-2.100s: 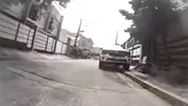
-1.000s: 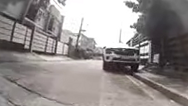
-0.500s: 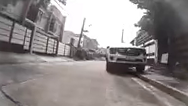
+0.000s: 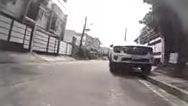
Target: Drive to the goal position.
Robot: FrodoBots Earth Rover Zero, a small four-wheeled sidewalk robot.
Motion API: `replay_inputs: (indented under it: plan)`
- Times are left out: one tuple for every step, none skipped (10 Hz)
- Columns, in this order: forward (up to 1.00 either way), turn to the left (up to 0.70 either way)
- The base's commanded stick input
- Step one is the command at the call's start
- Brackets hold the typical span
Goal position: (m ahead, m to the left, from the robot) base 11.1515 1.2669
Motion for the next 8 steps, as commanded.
replay_inputs:
  plan:
    - [0.70, 0.03]
    - [0.70, 0.07]
    - [0.70, 0.10]
    - [0.70, 0.21]
    - [0.70, 0.33]
    - [0.70, 0.33]
    - [0.70, 0.33]
    - [0.70, 0.33]
